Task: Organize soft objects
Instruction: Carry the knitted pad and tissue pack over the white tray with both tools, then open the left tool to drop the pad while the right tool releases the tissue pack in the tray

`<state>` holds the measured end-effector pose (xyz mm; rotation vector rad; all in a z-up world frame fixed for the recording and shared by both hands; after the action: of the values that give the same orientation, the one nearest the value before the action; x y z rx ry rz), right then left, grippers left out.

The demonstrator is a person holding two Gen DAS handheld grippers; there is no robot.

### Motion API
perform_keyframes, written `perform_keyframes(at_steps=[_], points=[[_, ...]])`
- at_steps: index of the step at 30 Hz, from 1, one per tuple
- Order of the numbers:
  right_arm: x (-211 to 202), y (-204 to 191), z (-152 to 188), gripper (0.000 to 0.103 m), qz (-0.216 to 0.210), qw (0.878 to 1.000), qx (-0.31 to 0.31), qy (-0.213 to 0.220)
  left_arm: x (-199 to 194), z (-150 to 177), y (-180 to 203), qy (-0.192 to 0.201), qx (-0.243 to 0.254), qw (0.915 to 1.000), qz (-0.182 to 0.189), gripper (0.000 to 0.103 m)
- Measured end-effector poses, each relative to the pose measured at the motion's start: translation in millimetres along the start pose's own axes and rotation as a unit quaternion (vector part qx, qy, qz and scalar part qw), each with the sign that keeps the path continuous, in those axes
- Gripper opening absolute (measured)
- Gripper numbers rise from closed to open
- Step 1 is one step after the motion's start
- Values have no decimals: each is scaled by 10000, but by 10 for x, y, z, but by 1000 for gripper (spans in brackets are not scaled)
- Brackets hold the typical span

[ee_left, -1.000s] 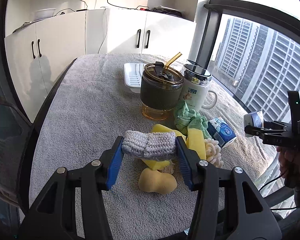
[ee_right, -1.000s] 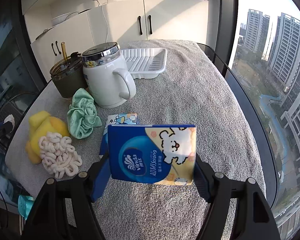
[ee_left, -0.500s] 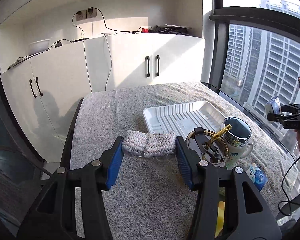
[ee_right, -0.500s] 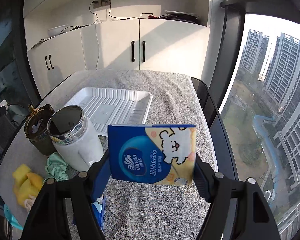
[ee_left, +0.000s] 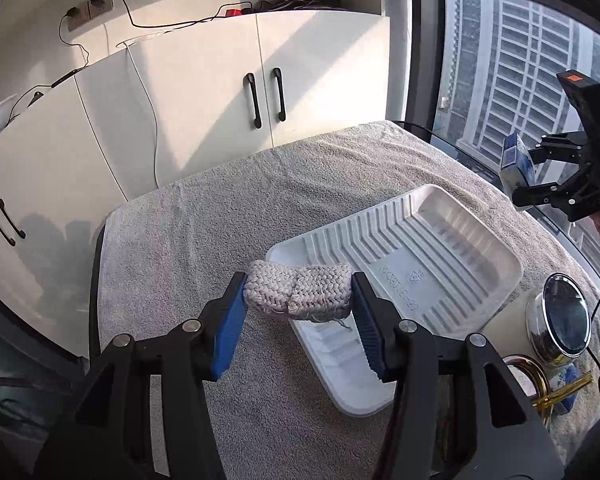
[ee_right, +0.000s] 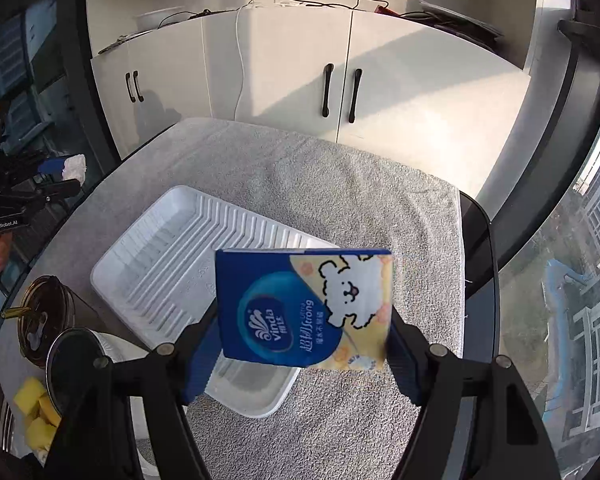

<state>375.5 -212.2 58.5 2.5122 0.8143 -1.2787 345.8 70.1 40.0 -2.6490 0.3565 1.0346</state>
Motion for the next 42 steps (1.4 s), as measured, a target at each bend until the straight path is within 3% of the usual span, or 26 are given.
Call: perform_keyframes(at_steps=[7,13,34,42], points=[[698,4,-48,75,-298,9980,-292,-482,521,23,220,-367,254,9984,334,49],[1060,-84,7,75,-330,9952,-505,-770,777,104,250,-578,246,9974,361,49],[1314,-99,82,76,-361,9920,-565,-1073,1054,209,466,-944,398,9938,427,52],[1285,-62,67,80,-354,9924,-465,-1081,1012,159,433,-784,248,9953,515,75]])
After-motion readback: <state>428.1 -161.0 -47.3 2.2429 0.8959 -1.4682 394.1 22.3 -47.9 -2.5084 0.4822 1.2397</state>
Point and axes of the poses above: each gripper's, at about its wrist camera, not at the fingertips, and x roughly the way its jaws point, y to its right, z to its underside, the point moved 1 cm from there along x, roughly the way its jaws point, and after that the axes turned 9 degrees about -z, right-handed, at the moved point
